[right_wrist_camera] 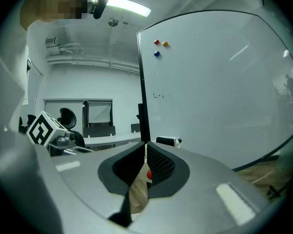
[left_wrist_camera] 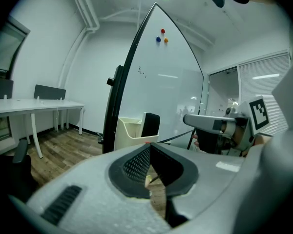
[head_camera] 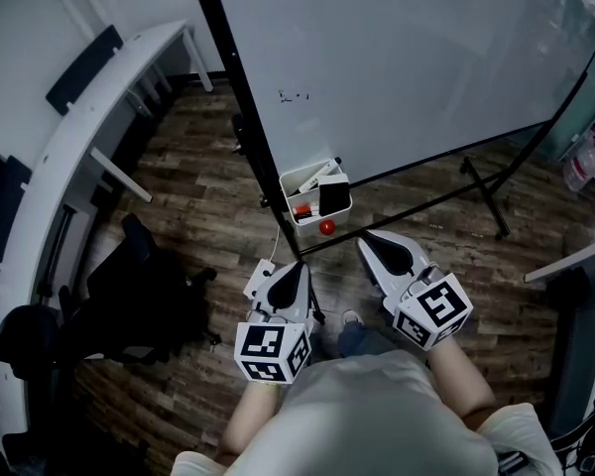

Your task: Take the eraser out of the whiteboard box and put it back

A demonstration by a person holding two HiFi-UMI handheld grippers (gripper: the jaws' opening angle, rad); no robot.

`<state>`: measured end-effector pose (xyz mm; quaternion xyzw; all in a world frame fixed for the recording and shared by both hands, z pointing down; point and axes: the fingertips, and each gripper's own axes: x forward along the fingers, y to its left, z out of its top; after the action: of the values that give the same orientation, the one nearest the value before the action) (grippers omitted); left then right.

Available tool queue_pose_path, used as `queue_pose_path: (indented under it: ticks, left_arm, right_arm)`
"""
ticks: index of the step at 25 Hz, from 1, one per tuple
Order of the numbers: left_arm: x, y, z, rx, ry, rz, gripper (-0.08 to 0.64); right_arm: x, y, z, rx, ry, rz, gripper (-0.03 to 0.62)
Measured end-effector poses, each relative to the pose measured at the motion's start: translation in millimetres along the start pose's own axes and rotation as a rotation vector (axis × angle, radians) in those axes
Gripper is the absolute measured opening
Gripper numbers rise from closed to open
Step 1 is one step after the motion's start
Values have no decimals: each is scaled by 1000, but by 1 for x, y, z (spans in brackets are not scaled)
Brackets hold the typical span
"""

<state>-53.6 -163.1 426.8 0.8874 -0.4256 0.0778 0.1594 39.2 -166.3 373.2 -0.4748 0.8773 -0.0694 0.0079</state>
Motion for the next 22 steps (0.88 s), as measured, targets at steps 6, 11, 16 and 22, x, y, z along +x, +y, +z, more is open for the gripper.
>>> queue_pose_path:
  ticks: [6, 11, 16, 22]
  left_arm:
    - [14, 5, 8, -8, 3, 19, 0]
    - [25, 9, 14, -14, -1, 44, 0]
    - [34, 16, 20, -25, -7, 74, 0]
    - [43, 24, 23, -33, -10, 106, 0]
  right_arm:
    - [17, -14, 3, -25, 25, 46, 58]
    - [30, -25, 4, -43, 48, 88, 98]
    - [43, -35, 1, -59, 74, 118, 135]
    - [59, -46, -4, -73, 100, 142, 195]
